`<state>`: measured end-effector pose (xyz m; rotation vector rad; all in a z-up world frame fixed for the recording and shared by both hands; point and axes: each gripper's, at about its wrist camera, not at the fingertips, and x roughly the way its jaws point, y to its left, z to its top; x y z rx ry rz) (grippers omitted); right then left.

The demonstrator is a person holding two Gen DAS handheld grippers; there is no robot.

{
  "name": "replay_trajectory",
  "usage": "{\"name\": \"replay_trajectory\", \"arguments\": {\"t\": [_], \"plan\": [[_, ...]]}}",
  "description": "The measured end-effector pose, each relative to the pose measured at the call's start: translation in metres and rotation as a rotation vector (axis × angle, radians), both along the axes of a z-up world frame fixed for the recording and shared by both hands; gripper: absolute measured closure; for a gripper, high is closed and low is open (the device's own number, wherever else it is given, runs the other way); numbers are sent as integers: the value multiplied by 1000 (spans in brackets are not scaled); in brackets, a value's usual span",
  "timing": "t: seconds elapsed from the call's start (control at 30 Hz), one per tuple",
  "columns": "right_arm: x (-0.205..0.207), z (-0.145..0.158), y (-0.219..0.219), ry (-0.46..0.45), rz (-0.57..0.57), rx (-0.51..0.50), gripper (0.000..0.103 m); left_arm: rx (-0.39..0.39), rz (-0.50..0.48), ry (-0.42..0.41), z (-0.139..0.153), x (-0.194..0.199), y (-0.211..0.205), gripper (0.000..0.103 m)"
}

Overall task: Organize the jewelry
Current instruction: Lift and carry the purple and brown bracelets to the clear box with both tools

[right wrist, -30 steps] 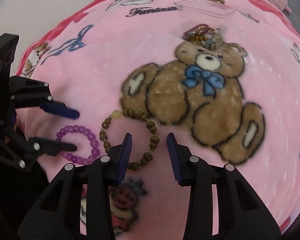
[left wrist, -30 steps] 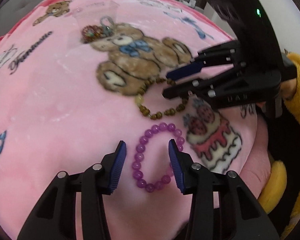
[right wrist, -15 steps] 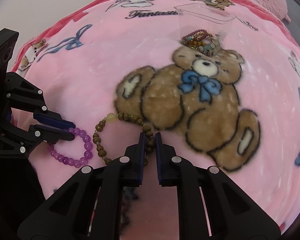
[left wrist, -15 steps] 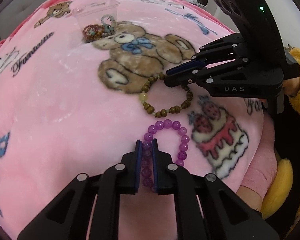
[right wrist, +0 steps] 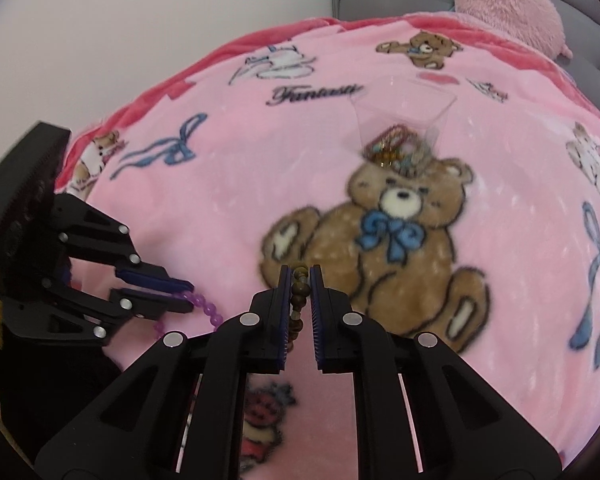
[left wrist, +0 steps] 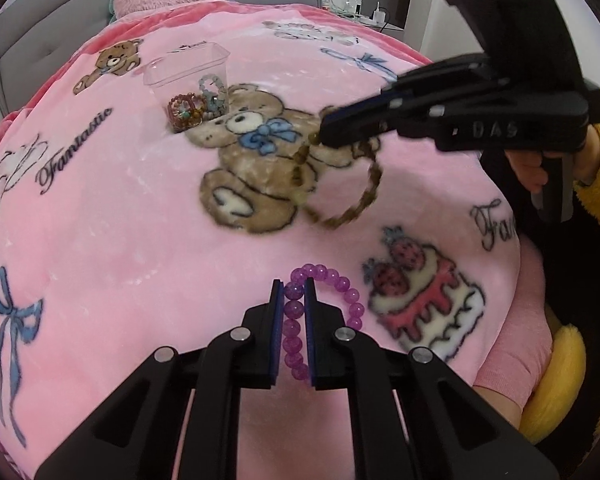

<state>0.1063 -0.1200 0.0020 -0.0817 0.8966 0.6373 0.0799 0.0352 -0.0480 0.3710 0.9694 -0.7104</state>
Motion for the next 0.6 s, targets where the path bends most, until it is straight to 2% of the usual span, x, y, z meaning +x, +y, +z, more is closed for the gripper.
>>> {"name": "replay_trajectory", "arguments": {"t": [0.4,0.6], "plan": [[12,45,-5,-99,2,23,94,-15,23,-82,26,13,-8,93],[23,65,-6,-139,-2,23,94,-62,73,-153,48,33,-8,93]]}}
